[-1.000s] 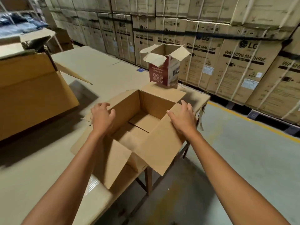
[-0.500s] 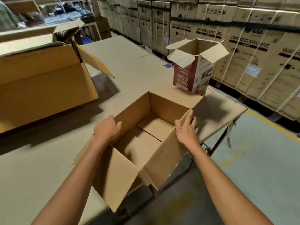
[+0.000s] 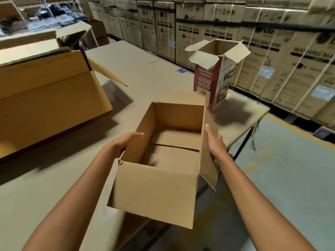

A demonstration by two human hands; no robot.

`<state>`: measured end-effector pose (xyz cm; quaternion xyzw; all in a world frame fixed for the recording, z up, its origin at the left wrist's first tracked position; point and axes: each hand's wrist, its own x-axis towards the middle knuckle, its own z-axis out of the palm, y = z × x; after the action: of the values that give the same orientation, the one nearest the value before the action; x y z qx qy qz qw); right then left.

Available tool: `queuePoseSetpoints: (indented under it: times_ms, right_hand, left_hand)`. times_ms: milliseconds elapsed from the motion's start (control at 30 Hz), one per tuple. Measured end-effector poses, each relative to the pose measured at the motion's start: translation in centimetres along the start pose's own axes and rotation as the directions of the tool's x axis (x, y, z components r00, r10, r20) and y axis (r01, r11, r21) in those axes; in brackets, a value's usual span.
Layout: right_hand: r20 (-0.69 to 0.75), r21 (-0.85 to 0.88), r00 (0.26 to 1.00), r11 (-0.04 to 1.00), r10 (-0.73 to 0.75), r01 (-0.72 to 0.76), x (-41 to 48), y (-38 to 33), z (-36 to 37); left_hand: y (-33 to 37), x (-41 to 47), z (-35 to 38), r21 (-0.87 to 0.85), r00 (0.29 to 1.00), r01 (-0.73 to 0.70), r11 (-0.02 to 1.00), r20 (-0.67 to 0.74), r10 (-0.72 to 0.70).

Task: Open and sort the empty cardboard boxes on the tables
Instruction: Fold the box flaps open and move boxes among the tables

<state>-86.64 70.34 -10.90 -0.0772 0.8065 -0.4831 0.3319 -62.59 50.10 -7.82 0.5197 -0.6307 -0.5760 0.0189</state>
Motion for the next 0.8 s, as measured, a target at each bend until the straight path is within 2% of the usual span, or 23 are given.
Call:
queuePoseSetpoints:
  times_ms: [100,200,333,433,533,667,800]
  right_hand:
    - [-0.056,0.197,0.997,0.979,0.059,-0.047,-1.6,2.1,-0.8]
    - [-0.082,0.256,0.995,0.966,0.060,-0.037,-3.2,3.0,-2.2]
    - [-0.142,0.171,0.989,0.983,-0.037,0.062,-4.7,2.5,-3.2]
    - [-0.151,-0.061,0.983,0.993,-0.105,0.097,-5.6,1.3,-2.6]
    - [-0.024,-0.248,0.984,0.955,-0.174,0.163,-6.9,0.1,-0.7]
    - [0.249,-0.070,0.925,0.947,-0.287,0.313,-8.5,-0.6,2.1]
    - [0.442,0.072,0.833,0.939,-0.333,0.337,-10.1,-0.7,4.0]
  left_hand:
    - [-0.9,1.4,0.1,0.039,0.992,-0.121,0.992,-0.023,0.122]
    - [-1.8,2.0,0.1,0.127,0.974,-0.227,0.965,0.015,0.227]
    - [-2.4,1.2,0.0,0.028,0.974,-0.224,0.974,-0.011,0.224]
    - [-3.0,-0.9,0.4,-0.134,0.976,-0.201,0.970,-0.111,0.187]
    - [-4.3,-4.1,0.7,-0.257,0.970,-0.191,0.947,-0.195,0.142]
    - [-7.2,-8.2,0.3,-0.435,0.964,-0.158,0.886,-0.264,0.043]
    - [-10.0,-12.6,-0.1,-0.525,0.933,-0.160,0.836,-0.358,-0.046]
